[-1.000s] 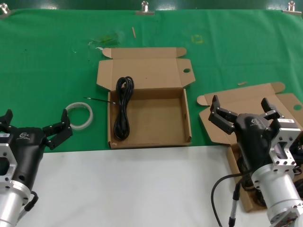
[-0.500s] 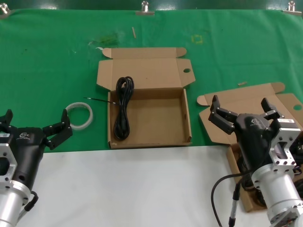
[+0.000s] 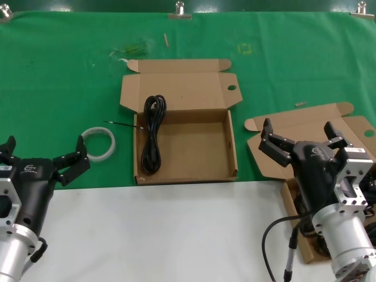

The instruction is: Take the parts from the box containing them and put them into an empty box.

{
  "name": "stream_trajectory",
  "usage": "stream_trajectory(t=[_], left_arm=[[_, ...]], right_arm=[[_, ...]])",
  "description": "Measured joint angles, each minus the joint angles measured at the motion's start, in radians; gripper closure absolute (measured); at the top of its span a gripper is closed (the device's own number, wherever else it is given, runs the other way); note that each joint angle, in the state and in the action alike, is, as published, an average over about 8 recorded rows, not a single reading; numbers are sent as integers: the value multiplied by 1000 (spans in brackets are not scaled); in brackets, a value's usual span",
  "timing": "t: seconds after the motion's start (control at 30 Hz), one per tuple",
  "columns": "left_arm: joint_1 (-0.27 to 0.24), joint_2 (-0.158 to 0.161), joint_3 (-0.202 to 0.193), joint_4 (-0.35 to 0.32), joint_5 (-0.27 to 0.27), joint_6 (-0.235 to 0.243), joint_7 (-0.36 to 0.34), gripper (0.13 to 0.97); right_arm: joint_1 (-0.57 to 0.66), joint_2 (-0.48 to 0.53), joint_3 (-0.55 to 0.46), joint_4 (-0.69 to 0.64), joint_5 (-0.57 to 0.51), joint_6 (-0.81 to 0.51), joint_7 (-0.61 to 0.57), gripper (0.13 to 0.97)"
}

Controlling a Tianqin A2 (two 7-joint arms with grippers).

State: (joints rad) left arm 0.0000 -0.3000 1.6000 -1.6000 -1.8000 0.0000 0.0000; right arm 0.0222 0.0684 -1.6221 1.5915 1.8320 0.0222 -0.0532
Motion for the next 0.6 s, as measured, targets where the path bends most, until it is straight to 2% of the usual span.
stream_trajectory(t=[0.6], left_arm=[[0,0,0,0,0,0,0,132]], right_arm=[[0,0,0,0,0,0,0,129]])
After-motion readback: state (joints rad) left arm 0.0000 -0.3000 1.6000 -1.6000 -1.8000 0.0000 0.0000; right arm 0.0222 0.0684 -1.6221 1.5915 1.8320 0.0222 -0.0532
